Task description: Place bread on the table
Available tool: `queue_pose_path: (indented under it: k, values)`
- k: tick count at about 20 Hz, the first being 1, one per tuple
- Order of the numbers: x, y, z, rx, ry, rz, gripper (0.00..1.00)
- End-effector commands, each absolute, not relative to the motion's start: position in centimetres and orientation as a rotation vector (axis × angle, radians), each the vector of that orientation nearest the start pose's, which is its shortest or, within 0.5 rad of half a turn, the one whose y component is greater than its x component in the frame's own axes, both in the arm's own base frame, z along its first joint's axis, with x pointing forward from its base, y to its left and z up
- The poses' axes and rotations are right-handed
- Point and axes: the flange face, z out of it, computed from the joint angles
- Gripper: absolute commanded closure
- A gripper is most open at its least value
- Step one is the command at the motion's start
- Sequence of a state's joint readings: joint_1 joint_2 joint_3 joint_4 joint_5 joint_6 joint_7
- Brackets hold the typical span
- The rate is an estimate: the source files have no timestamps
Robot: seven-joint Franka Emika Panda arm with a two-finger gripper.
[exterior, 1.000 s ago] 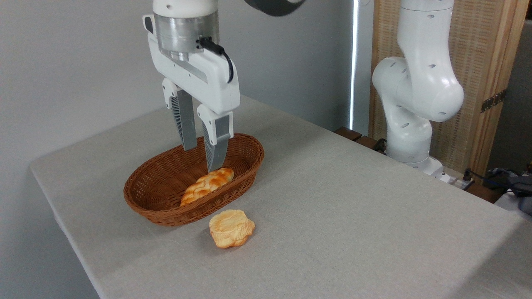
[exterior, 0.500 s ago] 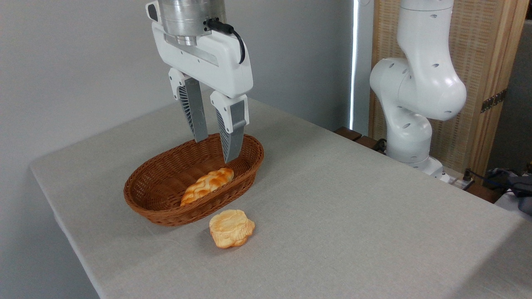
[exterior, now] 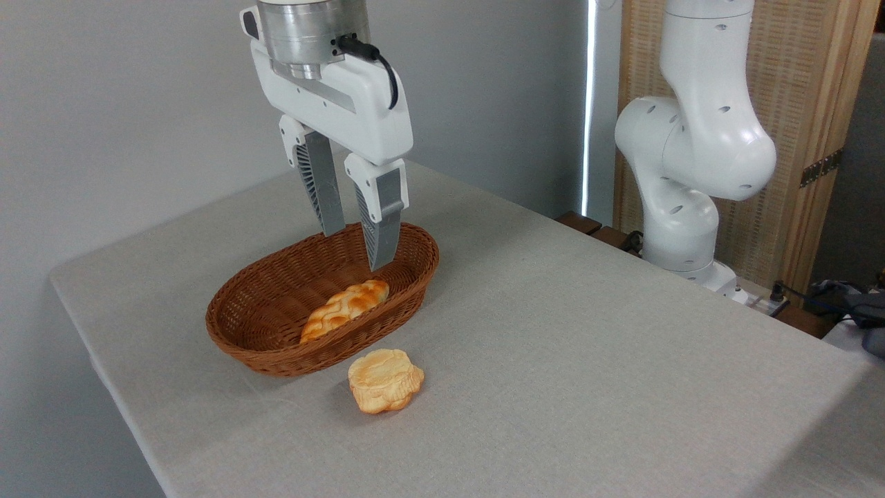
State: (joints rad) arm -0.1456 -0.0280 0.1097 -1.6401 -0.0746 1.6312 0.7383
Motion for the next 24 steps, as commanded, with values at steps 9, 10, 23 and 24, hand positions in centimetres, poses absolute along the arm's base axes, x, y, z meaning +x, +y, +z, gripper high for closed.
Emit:
queue_pose_path:
  k: [9, 10, 23, 24]
  values:
    - [54.9, -4.9, 61.3, -2.91, 1.269, -0.018, 0.0]
    - [54.9, -4.7, 61.2, -2.894, 1.256, -0.005, 0.0]
    - [54.8, -1.7, 61.8, -2.919, 1.18, -0.022, 0.0]
    - [54.8, -1.2, 61.8, -2.927, 1.167, -0.024, 0.0]
